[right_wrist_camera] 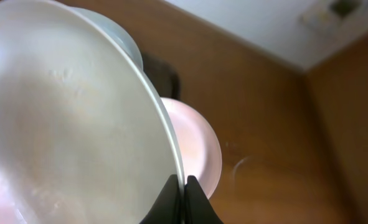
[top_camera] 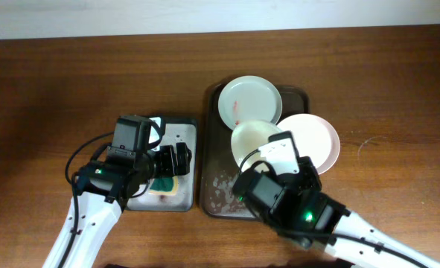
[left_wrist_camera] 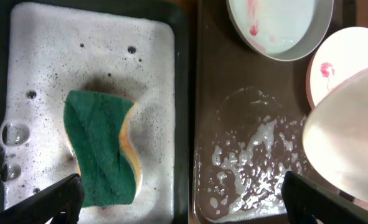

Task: Clean dirty plates on tray and stack at the side
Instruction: 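Carry the plate right and set it on the table beside the tray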

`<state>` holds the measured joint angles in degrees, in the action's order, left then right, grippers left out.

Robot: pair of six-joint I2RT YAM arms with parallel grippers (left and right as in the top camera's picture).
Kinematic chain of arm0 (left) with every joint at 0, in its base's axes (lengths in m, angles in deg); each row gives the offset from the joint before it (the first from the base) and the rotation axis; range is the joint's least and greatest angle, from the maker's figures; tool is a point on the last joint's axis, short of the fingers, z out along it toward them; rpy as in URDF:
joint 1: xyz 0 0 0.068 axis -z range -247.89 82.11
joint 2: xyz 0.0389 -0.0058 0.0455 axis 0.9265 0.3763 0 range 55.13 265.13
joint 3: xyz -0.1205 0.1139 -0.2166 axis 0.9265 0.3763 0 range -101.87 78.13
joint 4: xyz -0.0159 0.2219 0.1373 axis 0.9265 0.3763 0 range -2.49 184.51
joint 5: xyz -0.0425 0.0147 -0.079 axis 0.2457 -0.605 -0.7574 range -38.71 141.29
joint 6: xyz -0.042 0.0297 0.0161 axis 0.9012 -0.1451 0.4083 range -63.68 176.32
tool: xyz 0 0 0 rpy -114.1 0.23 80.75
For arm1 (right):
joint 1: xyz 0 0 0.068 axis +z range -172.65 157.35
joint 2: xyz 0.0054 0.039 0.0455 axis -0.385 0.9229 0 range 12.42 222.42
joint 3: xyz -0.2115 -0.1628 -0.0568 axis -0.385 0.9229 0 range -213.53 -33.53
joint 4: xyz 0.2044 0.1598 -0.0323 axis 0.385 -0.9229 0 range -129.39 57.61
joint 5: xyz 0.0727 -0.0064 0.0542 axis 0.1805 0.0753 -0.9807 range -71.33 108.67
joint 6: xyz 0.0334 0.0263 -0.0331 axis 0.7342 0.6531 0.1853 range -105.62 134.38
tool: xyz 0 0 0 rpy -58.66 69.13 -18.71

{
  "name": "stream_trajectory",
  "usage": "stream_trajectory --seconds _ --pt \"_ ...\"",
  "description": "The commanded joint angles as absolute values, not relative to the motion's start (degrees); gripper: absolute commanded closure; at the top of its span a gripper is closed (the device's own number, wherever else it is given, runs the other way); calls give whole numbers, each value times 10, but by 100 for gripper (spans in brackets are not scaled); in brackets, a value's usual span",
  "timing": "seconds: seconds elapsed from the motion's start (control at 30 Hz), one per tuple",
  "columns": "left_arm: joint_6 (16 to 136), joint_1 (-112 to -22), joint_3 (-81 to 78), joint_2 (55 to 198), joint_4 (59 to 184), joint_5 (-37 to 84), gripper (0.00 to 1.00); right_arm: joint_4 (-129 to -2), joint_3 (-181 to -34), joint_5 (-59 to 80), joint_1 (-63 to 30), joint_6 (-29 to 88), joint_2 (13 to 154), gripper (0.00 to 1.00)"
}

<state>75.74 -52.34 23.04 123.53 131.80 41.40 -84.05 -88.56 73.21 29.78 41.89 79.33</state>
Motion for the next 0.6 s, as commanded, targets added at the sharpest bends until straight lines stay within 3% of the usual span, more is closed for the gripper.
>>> stream_trajectory --seconds 0.0,0.17,0.37,0.57 --pt "748 -527 220 1234 1317 412 1 -840 -896 548 158 538 789 96" --pt "748 -527 220 1234 1317 412 1 -811 -924 152 -229 392 781 96" --pt "748 -527 220 1234 1317 412 1 -743 -924 55 -601 403 882 96" --pt "748 -527 220 1234 1317 412 1 -727 -924 81 -689 402 1041 96"
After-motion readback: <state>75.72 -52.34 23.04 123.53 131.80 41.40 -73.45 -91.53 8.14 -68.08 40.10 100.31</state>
